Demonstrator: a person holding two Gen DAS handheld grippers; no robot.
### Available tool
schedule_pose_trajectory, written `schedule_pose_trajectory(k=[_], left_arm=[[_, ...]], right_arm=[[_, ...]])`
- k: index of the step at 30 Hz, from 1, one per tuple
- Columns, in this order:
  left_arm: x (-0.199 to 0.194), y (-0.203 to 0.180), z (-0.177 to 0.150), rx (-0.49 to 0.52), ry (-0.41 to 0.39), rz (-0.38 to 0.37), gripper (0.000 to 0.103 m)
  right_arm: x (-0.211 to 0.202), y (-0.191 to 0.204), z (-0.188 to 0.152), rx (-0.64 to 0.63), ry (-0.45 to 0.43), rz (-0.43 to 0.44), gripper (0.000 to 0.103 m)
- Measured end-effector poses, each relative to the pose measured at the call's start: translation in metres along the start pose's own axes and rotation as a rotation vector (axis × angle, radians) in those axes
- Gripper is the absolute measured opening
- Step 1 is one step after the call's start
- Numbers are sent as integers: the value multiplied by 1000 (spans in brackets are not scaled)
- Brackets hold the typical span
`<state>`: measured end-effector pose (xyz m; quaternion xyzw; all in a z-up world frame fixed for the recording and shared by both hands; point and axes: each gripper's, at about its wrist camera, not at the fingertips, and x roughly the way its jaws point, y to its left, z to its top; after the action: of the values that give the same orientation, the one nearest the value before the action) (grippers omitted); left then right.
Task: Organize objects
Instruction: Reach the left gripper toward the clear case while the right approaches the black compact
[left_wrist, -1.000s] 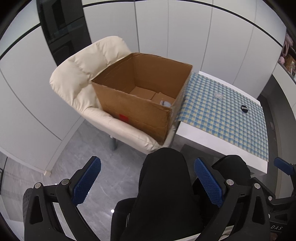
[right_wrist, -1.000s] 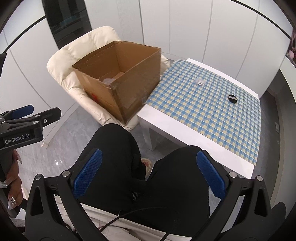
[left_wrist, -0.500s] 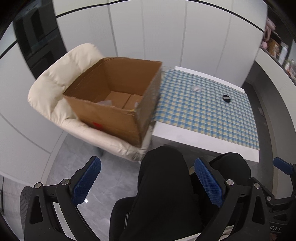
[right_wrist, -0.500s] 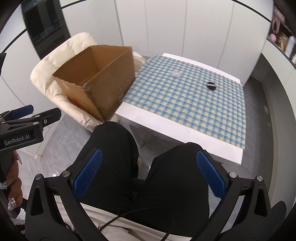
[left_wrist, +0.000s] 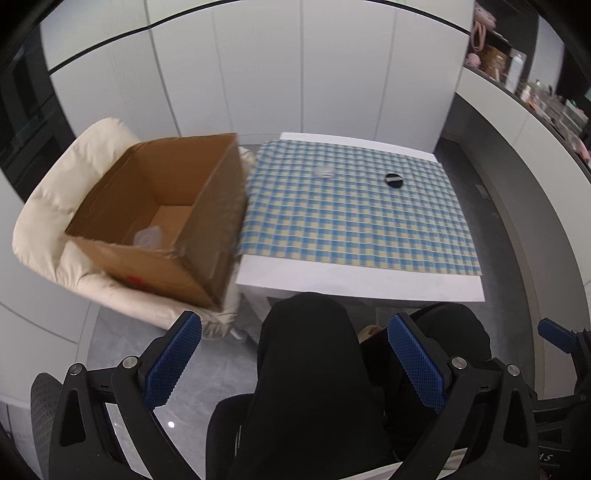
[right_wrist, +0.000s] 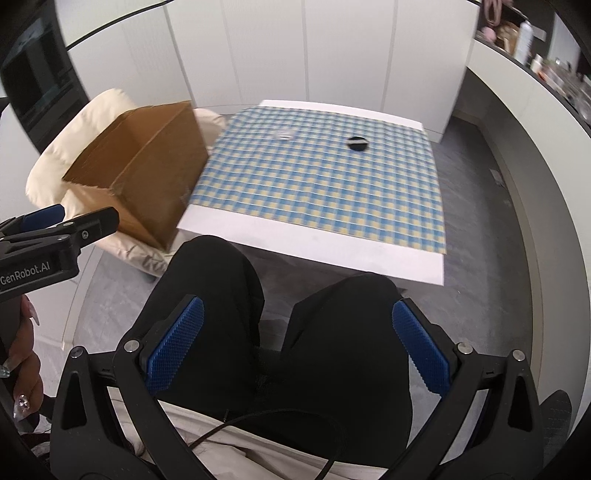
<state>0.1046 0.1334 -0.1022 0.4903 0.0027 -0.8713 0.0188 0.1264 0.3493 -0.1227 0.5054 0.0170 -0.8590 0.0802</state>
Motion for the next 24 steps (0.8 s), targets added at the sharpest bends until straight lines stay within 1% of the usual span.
schedule_pose_trajectory(k=[4,13,19,24], left_arm=[[3,-18,3,38,4,-26,101],[6,-49,8,101,8,-54,101],[6,-62,11,119,10,-63,101],[7,-61,16,109,13,-67,101]], right_arm=[[-2,-19,-6,43,2,-22,103],[-8,-54,-17,118,3,-59,103],[-11,-68,-19,156,-1,-86,103],[-12,-76,-19,164,-2,-94,103]])
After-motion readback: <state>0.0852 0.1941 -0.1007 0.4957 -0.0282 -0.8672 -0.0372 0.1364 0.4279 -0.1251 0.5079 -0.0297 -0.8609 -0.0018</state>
